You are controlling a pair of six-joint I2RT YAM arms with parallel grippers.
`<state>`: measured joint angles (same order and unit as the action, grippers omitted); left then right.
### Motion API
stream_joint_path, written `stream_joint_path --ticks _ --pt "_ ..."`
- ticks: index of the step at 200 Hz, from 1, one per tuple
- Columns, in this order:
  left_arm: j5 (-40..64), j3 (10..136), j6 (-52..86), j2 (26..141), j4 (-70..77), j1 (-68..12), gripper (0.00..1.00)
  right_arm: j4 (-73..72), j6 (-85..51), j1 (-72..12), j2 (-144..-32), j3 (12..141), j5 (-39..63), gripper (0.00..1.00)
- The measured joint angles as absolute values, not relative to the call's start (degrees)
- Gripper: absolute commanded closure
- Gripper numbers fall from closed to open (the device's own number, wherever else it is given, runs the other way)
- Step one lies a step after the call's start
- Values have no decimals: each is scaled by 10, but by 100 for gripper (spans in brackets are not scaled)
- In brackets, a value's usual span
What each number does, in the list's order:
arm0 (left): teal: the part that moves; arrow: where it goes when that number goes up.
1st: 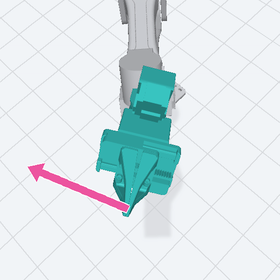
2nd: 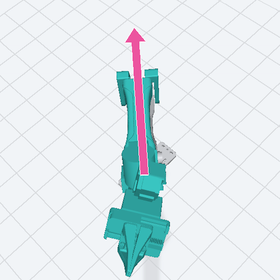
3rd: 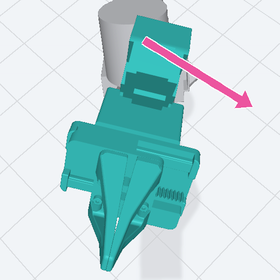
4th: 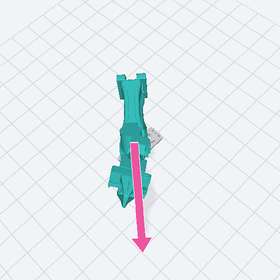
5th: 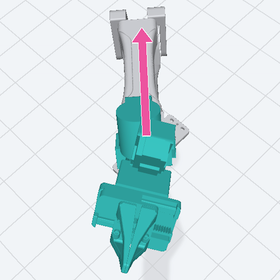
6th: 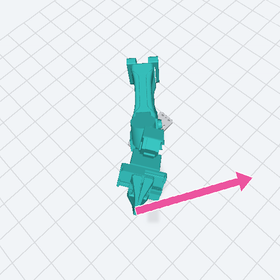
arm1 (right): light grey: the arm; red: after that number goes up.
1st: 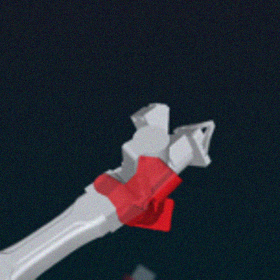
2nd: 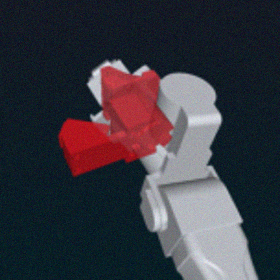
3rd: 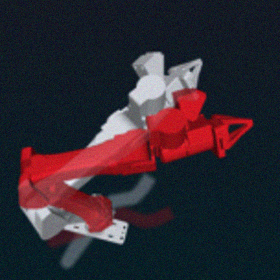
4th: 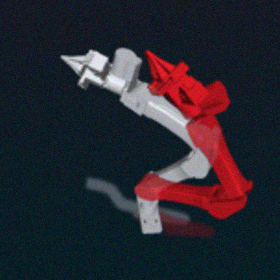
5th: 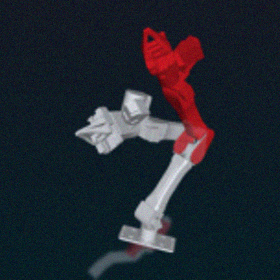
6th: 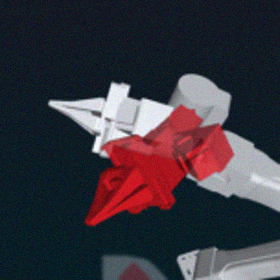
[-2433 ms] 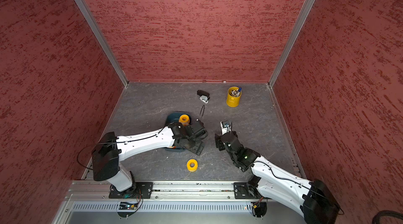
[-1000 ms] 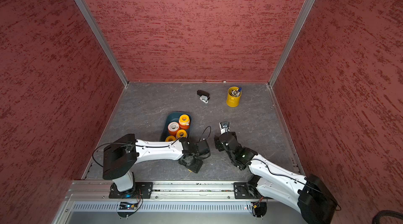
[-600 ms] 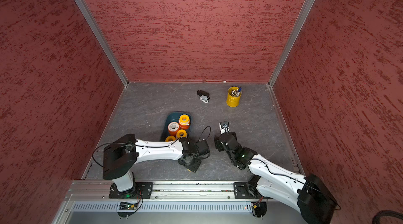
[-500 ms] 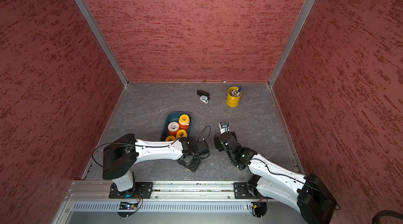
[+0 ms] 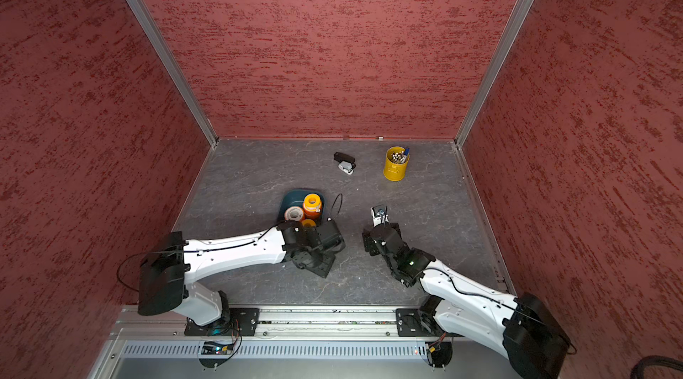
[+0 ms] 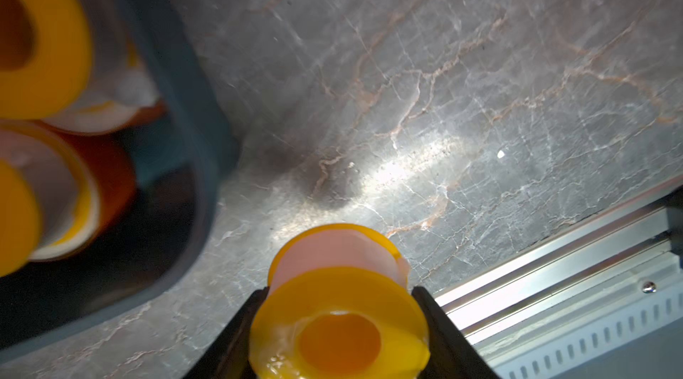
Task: Put the sealing tape into the storage box
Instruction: Pick up the sealing tape at the center of the board, then place the sealing tape in the storage box.
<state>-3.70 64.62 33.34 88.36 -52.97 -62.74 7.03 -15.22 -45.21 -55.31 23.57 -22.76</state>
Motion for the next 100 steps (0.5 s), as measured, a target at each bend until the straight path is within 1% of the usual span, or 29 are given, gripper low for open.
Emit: stream_joint_path --ticks 45,71,100 --pt "-55 664 299 816 -542 -503 41 70 -152 -452 -559 236 -228 24" --pt "-61 676 279 809 -539 -432 40 70 -152 -452 -562 236 -228 24" --pt "-65 686 263 816 -535 -378 40 70 -152 -452 -568 239 -227 24"
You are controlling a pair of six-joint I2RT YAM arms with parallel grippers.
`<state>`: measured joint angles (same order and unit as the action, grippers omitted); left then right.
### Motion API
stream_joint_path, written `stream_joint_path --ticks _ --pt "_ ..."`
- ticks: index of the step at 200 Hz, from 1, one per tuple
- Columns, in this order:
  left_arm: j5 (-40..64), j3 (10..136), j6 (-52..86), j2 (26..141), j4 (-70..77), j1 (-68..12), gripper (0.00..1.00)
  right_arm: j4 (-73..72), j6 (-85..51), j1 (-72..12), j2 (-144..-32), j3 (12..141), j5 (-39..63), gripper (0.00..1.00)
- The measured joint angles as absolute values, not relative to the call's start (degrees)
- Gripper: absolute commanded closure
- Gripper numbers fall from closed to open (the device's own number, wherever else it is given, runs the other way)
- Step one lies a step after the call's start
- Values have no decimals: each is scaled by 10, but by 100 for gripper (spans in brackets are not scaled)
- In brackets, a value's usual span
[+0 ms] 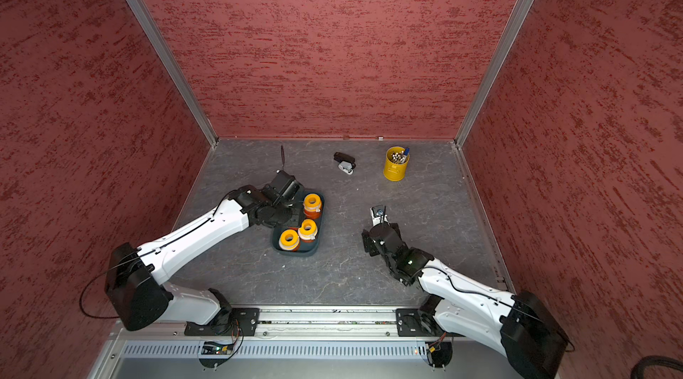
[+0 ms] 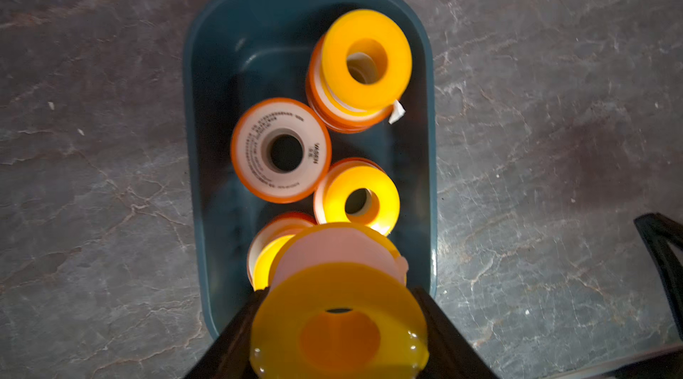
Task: Put the sealing tape into the storage box
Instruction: Place the sealing tape in the storage box.
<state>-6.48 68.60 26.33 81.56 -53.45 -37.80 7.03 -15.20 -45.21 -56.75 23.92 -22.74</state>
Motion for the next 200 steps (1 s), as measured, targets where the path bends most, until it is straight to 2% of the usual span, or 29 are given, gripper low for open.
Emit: stream_joint_path --ticks 40,127,200 --pt "-63 700 247 856 -517 -338 40 70 -152 -452 -570 240 -227 24" --pt "-50 734 221 964 -493 -304 40 70 -152 -452 -574 241 -227 24" --pt "-50 734 219 978 -491 -296 38 70 -152 -452 -575 241 -227 23"
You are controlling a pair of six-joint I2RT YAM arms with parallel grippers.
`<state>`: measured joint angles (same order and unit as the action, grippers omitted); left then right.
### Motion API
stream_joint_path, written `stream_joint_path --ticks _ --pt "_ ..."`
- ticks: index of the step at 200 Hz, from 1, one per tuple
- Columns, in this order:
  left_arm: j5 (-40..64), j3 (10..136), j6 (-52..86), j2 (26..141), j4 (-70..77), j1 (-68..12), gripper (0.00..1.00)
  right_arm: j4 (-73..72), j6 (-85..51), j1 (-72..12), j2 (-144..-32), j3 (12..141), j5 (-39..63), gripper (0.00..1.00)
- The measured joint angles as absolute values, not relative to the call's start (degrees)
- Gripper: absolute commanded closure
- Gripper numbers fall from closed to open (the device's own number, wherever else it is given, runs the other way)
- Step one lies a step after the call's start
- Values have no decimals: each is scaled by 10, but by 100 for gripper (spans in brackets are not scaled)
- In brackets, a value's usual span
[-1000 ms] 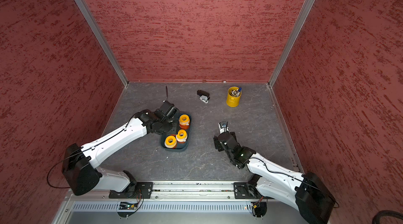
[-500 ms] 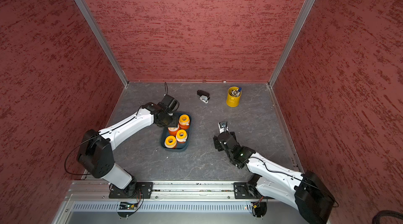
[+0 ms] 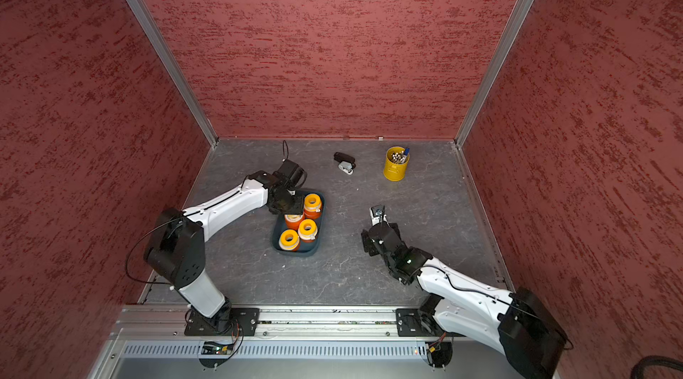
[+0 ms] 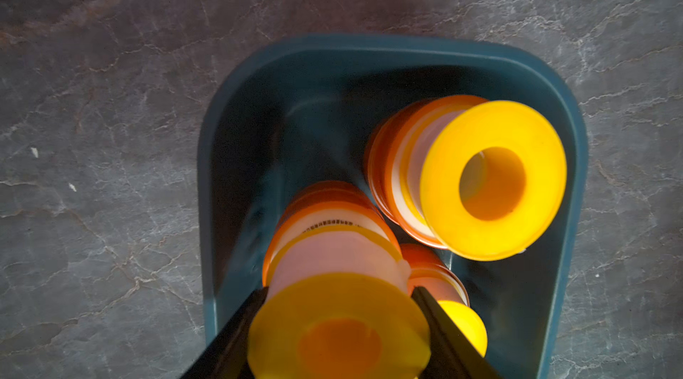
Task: Put the sealing tape into the storage box
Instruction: Place the sealing tape in the storage box.
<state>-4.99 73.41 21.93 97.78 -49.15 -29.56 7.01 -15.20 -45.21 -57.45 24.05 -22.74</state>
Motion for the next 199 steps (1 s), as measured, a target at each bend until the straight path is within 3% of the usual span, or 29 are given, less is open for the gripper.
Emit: stream_joint_path --ticks 65,90,168,199 --pt "-50 734 211 994 -485 -290 34 70 -152 -452 -576 241 -227 23" --pt "-50 734 210 995 -481 -289 28 70 -152 -452 -578 241 -227 23" --pt "-48 734 209 992 -479 -289 25 70 -152 -452 -584 246 -227 23" --pt "-52 716 212 943 -466 -290 18 69 -152 -452 -584 249 -227 23"
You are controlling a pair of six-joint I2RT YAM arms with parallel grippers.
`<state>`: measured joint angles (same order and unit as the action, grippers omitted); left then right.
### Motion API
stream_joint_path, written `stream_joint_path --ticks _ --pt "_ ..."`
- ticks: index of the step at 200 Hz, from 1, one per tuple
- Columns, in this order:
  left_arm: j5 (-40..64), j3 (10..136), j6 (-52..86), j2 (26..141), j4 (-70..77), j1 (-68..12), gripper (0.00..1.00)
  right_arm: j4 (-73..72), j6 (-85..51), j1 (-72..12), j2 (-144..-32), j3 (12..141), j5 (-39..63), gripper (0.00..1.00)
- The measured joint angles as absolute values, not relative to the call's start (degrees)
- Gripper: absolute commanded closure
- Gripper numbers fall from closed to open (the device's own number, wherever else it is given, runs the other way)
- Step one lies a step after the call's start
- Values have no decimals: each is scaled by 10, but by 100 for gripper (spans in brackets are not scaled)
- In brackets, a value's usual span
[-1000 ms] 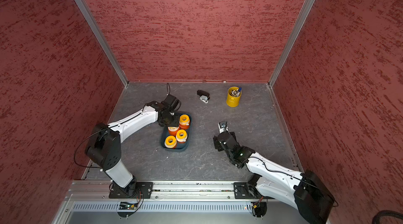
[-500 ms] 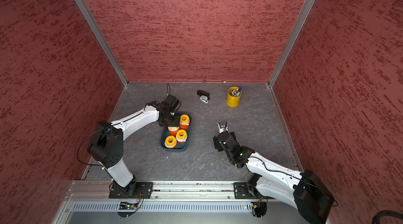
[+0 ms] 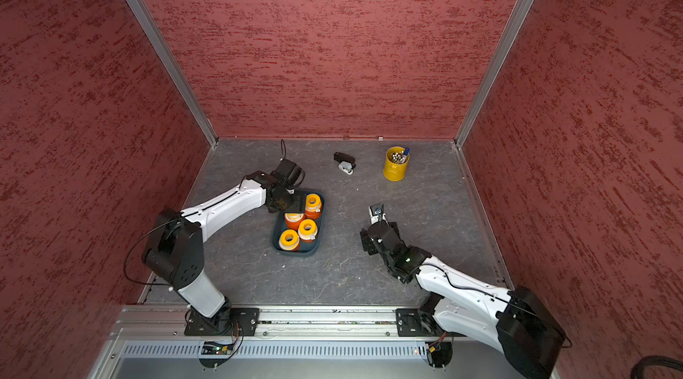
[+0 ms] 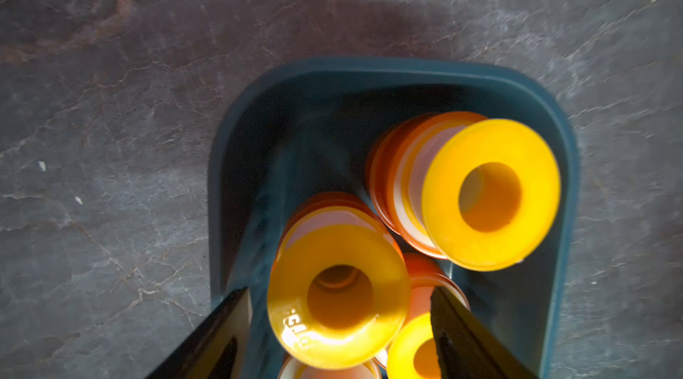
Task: Put the sealing tape into the storage box
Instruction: Place the sealing tape in the storage box, then reset both arms
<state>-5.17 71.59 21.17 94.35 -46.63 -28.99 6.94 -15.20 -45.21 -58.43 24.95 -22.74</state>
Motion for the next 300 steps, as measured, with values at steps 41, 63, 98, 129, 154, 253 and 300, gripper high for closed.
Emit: stream_joint_path --ticks 41,63,98,129,154,253,300 --pt "-83 658 214 799 -418 -290 14 69 -152 -452 -584 249 -228 22" --pt "-110 621 213 726 -382 -290 14 69 -152 -452 -583 249 -228 21" --pt "-178 562 210 636 -320 -287 2 67 -140 -452 -554 249 -230 13" --pt "-246 509 221 579 -262 -252 0 49 -109 -450 -542 259 -262 2" --pt "-258 444 223 541 -194 -186 0 6 -71 -431 -576 290 -300 2" --pt "-119 222 159 630 148 33 0 -94 -52 -187 -686 334 -301 2" --pt "-75 237 97 768 286 33 0 -234 -36 -99 -756 289 -276 2"
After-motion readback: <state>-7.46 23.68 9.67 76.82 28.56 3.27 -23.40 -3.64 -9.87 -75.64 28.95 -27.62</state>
